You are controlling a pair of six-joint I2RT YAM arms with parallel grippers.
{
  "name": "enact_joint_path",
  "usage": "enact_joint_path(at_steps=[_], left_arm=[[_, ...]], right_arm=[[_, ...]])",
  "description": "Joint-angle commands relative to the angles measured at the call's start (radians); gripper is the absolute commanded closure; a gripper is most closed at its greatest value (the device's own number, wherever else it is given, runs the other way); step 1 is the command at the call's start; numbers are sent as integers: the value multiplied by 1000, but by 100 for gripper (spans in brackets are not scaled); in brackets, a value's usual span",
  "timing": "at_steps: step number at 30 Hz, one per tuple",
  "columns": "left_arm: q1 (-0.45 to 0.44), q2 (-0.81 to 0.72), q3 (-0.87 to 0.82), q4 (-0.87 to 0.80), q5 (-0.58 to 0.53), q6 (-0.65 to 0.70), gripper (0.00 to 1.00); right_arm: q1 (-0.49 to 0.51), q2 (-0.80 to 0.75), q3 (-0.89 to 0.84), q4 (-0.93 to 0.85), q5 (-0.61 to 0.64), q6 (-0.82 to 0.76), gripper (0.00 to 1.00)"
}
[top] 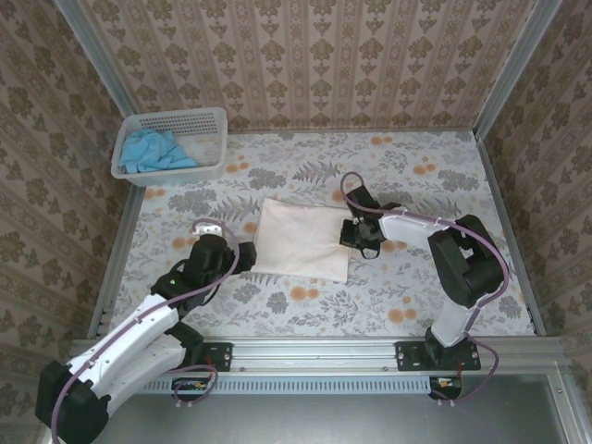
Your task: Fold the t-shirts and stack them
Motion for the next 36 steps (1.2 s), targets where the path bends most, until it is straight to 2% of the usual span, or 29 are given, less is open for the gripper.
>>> enact_joint_path(at_steps=[1,11,15,20,27,36], left_arm=[[7,-21,-13,-10,-14,-26,0],[11,-38,-33,10,5,-39,0],[13,-32,-43,27,10,-39,0],[16,-4,-45,55,25,-28,0],[17,56,-48,111,58,-7,0],[16,135,-47,191,96,18,0]], right_arm=[[-51,5,44,-48,105,-90,99],[-318,-24,185,-89,303,-416,100],[-441,40,279,-84,326,-478,100],[-604,165,405,-59,334,-469,100],[-688,359,678,-69,374,-490,100],[-735,648,1148,-254,418,-481,100]])
